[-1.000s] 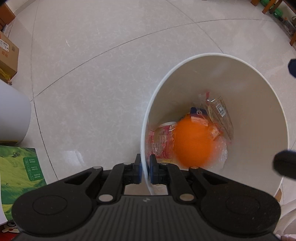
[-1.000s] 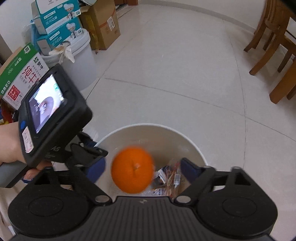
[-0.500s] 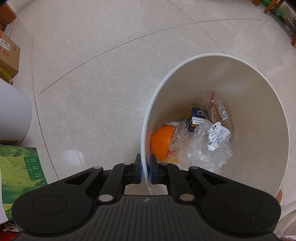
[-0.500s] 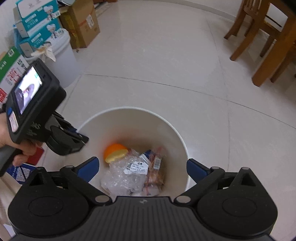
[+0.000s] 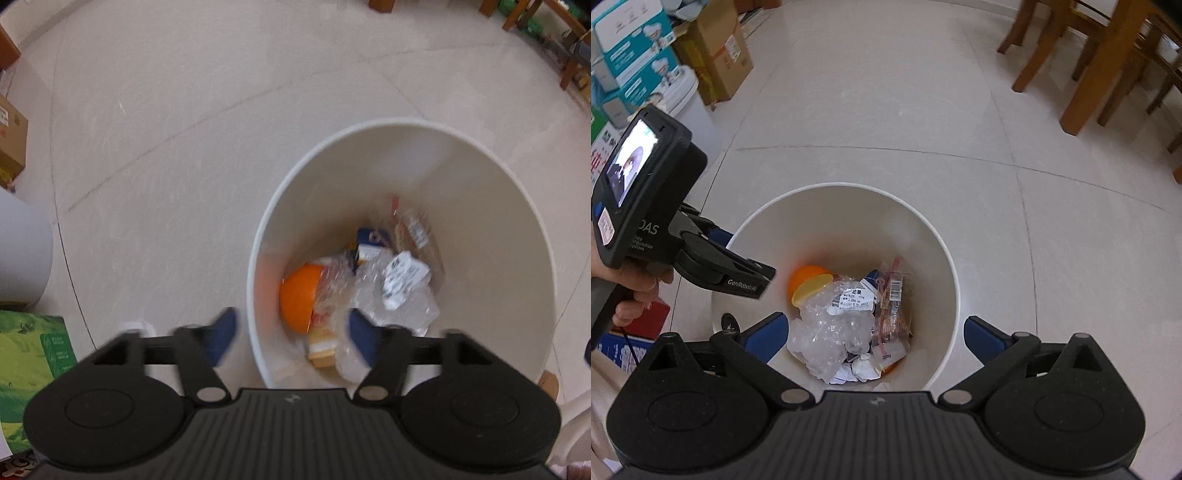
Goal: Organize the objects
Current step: 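Lower the white bin to the floor with the left gripper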
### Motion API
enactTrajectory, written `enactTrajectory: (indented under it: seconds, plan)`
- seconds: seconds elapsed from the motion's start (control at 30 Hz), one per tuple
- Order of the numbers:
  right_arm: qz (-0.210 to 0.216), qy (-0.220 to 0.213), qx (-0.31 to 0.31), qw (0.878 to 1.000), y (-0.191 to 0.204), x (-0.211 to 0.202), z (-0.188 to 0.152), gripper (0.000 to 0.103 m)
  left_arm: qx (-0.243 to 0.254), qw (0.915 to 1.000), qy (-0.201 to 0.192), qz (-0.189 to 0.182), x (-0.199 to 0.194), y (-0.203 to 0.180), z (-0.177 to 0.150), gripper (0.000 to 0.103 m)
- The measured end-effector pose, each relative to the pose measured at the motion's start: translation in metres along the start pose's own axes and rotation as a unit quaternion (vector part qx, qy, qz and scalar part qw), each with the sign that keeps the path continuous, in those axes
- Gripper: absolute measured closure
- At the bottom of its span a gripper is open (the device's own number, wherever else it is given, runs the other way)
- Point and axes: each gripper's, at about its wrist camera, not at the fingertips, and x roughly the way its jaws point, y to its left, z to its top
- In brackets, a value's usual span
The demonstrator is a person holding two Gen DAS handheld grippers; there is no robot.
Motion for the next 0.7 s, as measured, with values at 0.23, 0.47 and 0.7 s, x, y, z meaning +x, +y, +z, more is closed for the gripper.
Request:
enactTrajectory:
  seconds: [0.23,0.47,0.7]
  plan:
    - [-0.007,-0.002,0.030,1.000,-0.004,-0.011,-0.011,0.000,-0.002,0.9996,-0.025,0.010,-0.016,-0.004,-0.005,0.014]
    - [-0.018,0.013,0.064,0.998,-0.010,-0.015,-0.024,0.000,-0.001,0.9974,-0.057,0.044,-0.040,-0.015,-0.020,0.010]
    - [-0.018,0.035,0.128,0.991,-0.020,-0.010,-0.051,0.000,-0.019,0.9947,-0.092,0.042,-0.071,-0.037,-0.049,0.006]
